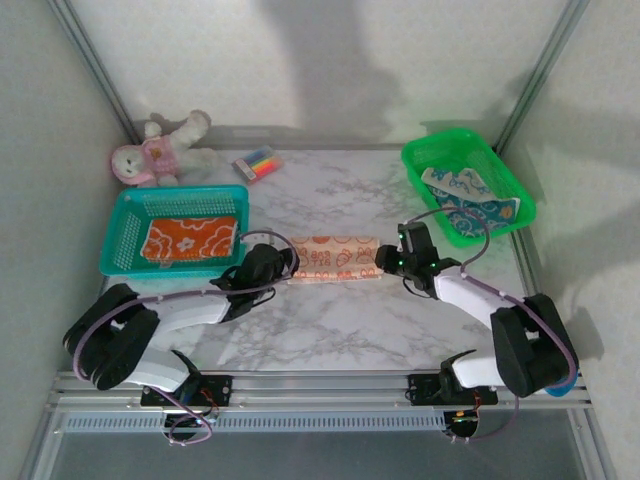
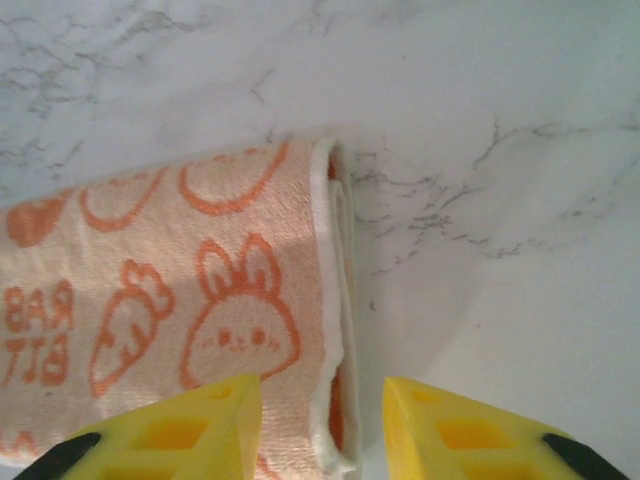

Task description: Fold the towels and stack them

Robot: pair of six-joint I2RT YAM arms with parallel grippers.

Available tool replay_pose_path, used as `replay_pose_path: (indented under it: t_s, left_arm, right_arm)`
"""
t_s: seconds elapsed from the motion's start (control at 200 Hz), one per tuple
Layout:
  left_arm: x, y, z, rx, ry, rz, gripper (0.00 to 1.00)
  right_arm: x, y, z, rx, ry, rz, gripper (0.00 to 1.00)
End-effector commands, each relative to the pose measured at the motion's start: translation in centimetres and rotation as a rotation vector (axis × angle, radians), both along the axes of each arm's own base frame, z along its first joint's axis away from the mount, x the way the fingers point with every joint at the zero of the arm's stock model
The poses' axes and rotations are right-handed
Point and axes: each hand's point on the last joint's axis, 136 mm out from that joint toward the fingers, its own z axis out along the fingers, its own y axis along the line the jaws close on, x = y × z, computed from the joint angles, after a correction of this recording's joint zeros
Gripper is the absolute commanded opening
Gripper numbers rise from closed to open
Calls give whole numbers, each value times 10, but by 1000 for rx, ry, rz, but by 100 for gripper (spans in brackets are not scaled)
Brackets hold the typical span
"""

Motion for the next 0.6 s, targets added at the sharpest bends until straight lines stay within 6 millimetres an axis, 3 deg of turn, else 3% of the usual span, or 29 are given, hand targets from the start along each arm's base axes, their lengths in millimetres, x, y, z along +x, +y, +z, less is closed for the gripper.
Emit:
replay_pose_path:
  t_s: [0.0,0.16,0.255,0.456,0.596]
  left_arm:
    - [0,6,9,37,40,19,51]
    - [-9,-3,1,-33,129,-25,52]
    - [-9,-7,-3,-60,168,-39,60]
    - [-10,-8,-26,-61,248,-44,60]
    - [-12,-8,-31,-107,280,-53,56]
  right_arm:
    - [-2,0,12,-43,45,11,36]
    - [-6,2,2,-63,145,23,39]
    - [-10,3,-11,-72,194,22,43]
    - [-11,6,-34,-82,266,32,43]
    - [-15,5,-44,-97,286,44,42]
